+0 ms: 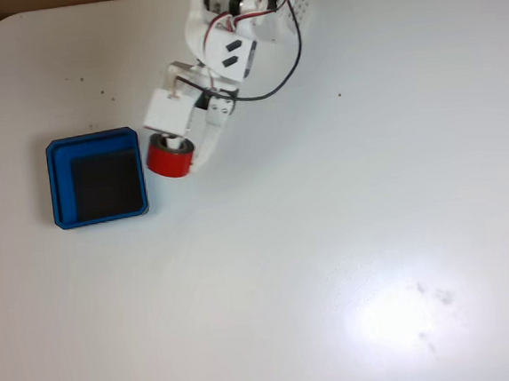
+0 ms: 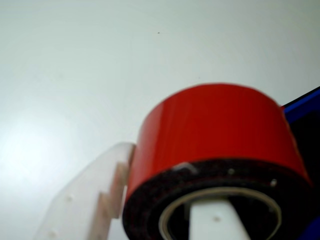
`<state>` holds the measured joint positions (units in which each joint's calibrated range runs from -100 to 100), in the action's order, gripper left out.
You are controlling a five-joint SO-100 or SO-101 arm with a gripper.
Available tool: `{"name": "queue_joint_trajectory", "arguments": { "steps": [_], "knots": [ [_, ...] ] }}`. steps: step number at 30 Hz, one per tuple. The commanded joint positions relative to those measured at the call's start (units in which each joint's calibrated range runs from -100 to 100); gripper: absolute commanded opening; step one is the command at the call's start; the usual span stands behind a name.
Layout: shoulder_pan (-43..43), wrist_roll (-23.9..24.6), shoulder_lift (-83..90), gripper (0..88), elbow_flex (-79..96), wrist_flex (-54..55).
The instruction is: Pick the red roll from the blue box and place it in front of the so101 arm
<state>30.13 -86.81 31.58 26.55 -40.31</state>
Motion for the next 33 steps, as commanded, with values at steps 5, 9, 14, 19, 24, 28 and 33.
{"name": "queue_joint_trajectory", "arguments": {
  "steps": [5, 9, 14, 19, 24, 28, 33],
  "knots": [
    [-12.20, -0.49, 3.03, 0.5, 8.67, -5.65],
    [-16.89, -0.49, -0.31, 0.5, 8.49, -13.90],
    [-20.80, -0.49, -7.75, 0.5, 8.49, -19.34],
    [-23.73, -0.40, -17.20, 0.5, 8.49, -19.34],
    [-24.12, -0.40, -22.64, 0.5, 8.49, -19.34],
    [-24.12, -0.31, -23.14, 0.6, 8.49, -19.34],
    [-23.64, 0.13, -23.14, 0.6, 8.58, -19.26]
  ]
}}
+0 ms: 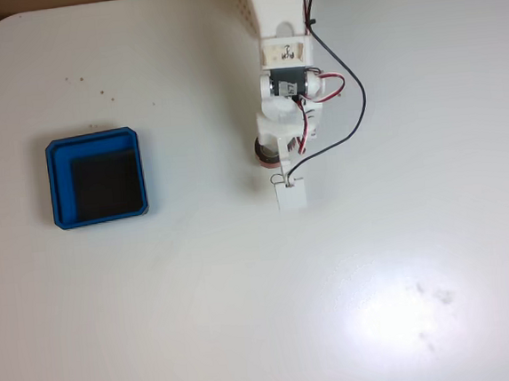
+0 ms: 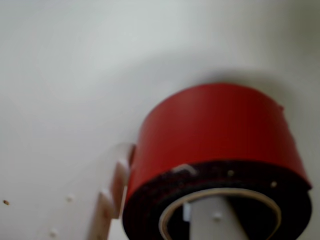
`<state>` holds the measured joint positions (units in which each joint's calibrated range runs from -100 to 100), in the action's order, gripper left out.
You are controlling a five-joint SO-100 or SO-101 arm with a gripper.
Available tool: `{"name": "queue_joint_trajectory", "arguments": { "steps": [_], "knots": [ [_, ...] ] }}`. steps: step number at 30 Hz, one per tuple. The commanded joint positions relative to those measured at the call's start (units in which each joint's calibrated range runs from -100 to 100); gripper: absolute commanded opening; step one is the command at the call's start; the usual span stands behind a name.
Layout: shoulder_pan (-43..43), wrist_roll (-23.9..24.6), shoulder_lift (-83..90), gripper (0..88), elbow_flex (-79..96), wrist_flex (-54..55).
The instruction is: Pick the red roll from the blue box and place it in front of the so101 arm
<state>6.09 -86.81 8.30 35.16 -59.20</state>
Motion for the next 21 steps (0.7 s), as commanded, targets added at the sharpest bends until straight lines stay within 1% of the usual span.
{"name": "queue_joint_trajectory", "arguments": {
  "steps": [1, 9, 15, 21],
  "knots": [
    [0.41, 0.21, 0.15, 0.6, -0.03, -0.38],
    [0.12, 0.30, 0.23, 0.9, 0.24, -0.38],
    [-0.08, 0.30, 0.40, 6.1, 0.15, -0.38],
    [-0.08, 0.21, 0.40, 7.4, 0.06, -0.38]
  ]
}}
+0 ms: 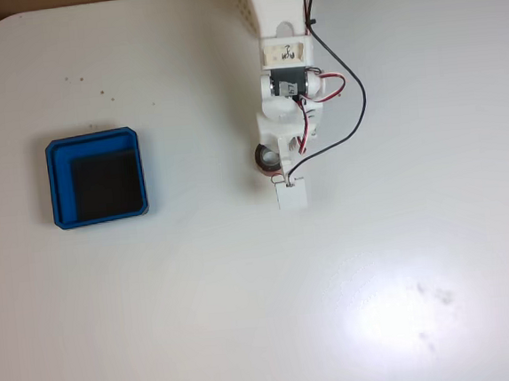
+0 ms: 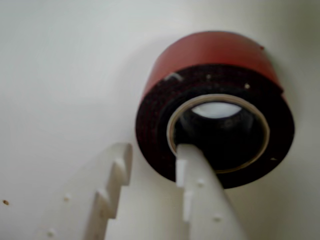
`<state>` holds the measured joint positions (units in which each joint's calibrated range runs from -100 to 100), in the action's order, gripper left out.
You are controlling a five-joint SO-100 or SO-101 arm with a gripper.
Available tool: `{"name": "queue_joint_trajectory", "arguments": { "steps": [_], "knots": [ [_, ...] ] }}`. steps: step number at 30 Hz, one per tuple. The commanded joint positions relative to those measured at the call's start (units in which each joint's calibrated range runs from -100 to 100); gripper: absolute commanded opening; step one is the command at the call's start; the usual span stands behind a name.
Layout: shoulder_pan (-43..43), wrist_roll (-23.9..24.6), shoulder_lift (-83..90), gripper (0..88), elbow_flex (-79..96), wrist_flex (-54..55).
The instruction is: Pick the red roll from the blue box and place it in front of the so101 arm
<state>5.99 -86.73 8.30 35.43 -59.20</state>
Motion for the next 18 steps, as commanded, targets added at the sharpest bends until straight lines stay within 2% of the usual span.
{"name": "queue_joint_trajectory", "arguments": {
  "steps": [1, 11, 18],
  "knots": [
    [0.02, 0.13, 0.48, 7.5, -0.21, -0.46],
    [0.31, -0.39, 1.90, 7.5, -0.03, -0.46],
    [0.41, -0.39, 13.19, 7.5, 0.60, -0.46]
  ]
}}
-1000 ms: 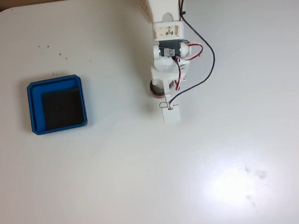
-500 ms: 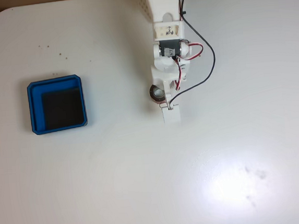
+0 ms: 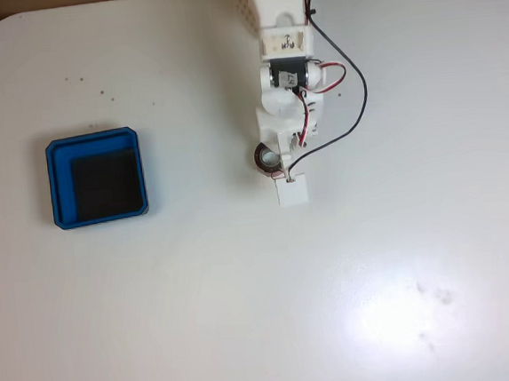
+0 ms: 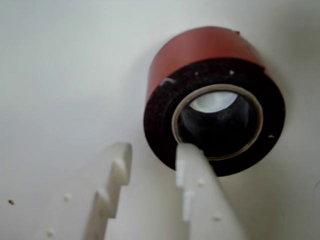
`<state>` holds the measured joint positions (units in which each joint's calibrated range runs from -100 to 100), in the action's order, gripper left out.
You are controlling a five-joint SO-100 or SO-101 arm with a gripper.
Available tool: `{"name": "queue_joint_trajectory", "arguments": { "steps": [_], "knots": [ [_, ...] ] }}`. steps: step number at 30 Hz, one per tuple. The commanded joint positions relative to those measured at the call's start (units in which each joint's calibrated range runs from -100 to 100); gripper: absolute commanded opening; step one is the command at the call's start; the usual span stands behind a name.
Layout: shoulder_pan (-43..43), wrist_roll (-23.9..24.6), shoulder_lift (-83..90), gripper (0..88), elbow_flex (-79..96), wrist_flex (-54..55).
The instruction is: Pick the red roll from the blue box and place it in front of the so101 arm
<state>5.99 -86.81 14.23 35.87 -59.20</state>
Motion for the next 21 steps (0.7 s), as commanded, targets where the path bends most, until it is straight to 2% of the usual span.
{"name": "queue_joint_trajectory", "arguments": {
  "steps": [1, 9, 21],
  "knots": [
    [0.41, -0.31, 9.60, 7.5, 0.15, -0.46],
    [0.12, -0.31, 28.42, 7.5, 5.63, -0.46],
    [0.02, -0.22, 61.36, 7.5, 27.65, 0.45]
  ]
}}
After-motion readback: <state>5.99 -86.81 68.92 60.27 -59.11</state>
